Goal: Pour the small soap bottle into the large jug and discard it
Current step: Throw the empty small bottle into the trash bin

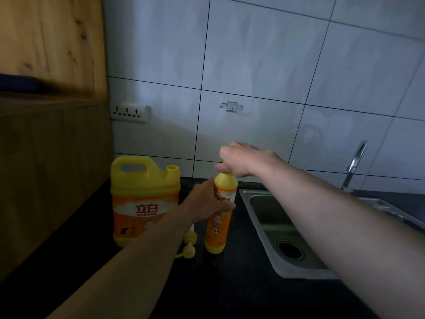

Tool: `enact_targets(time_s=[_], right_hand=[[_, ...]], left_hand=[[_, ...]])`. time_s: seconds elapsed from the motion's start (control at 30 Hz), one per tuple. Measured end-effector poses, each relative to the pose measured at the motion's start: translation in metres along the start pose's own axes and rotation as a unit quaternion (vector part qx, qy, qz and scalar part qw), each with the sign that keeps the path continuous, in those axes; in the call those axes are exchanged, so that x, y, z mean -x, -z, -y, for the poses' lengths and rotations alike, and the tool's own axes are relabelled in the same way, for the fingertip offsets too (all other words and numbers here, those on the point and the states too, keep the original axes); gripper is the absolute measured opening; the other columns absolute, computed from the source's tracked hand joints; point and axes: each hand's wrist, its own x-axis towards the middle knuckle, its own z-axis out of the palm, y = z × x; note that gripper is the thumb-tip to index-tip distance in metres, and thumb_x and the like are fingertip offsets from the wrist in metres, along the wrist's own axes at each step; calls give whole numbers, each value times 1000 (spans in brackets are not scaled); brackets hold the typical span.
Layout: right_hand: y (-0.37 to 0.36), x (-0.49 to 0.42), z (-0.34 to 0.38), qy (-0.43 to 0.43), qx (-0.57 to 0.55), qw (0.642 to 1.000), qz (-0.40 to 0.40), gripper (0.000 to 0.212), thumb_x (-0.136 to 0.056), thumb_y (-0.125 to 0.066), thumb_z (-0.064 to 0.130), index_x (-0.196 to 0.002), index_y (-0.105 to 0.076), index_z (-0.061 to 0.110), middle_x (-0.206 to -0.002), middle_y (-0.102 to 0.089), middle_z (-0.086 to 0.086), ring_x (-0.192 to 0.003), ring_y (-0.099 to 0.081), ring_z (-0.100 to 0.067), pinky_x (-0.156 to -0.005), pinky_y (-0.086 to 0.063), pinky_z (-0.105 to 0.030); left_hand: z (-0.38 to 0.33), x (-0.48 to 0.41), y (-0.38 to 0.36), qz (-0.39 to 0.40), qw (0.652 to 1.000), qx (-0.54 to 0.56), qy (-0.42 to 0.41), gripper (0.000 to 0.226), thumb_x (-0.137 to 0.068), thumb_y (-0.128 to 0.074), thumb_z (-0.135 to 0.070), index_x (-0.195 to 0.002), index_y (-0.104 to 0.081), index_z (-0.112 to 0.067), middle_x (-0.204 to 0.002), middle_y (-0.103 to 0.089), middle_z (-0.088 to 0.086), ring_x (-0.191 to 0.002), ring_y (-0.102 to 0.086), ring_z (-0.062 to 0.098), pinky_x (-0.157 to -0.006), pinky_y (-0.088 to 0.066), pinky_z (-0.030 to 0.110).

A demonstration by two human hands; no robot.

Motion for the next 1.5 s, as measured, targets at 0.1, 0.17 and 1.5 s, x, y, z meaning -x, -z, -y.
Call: enact_targets(time_s=[0.1, 0.17, 1.5], right_hand=[[-2, 3, 7, -14, 12, 999, -31, 13, -92, -49, 23, -87, -47, 11, -92, -45, -11, -83, -46, -30, -67, -36, -35], [-1, 3, 11, -18, 40, 998, -47, 18, -93, -50, 31, -96, -54, 13, -92, -45, -9, -84, -46, -29, -69, -36, -35], [9, 75, 17, -167, -91, 971, -143, 31, -89, -50, 46, -97, -58, 17, -87, -49, -6, -79, -45, -29, -70, -31, -32]], left_hand=[[0, 0, -1, -4, 1000, -7, 3, 60, -71, -80, -36, -121, -52, -19, -115, -65, 2, -103, -63, 17, -89, -54, 35], [1, 0, 0, -5, 1000, -8, 7, 59, -71, -80, -35, -120, -52, -18, -115, -65, 2, -103, -62, 18, -88, -54, 34], [-56, 51, -6, -44, 998, -18, -41, 52, -67, -82, -35, -109, -57, -18, -94, -64, -6, -85, -63, 12, -67, -49, 19]])
